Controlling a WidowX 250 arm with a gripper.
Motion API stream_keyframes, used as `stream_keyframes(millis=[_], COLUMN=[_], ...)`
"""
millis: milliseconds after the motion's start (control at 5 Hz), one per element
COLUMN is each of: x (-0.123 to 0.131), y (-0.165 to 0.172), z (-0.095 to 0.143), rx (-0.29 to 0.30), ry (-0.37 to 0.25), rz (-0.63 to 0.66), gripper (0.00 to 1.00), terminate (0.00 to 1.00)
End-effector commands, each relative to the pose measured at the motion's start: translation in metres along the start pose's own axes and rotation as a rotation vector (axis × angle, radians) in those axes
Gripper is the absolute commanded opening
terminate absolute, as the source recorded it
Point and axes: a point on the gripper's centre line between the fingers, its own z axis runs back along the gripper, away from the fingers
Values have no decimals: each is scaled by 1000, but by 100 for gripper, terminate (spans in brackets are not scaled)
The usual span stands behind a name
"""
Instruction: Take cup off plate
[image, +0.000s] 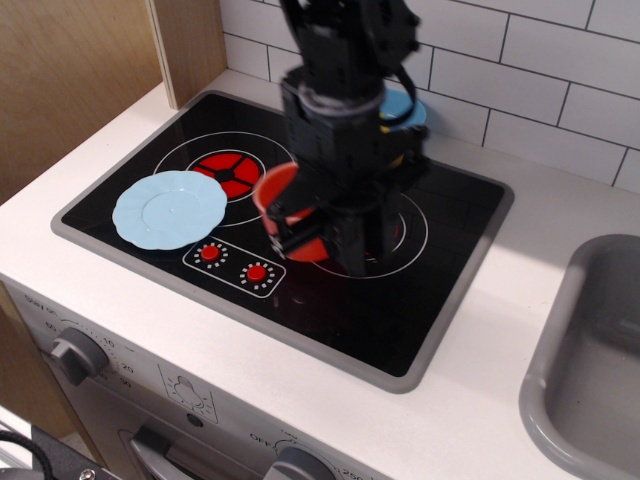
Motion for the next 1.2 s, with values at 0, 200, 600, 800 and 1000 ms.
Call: stream_keyframes(millis=[0,200,600,800,1000], x=[-26,-28,-20,-11,-3], y=[-3,-2,0,0,2], z=[0,-7,-1,13,28], rx=[-27,-45,-40,-5,-16], ry=[-1,-9,-17,-13,-27], rz=[-76,-134,-144,-142,-126], gripper=[0,0,100,100,100], terminate=[0,0,0,0,0])
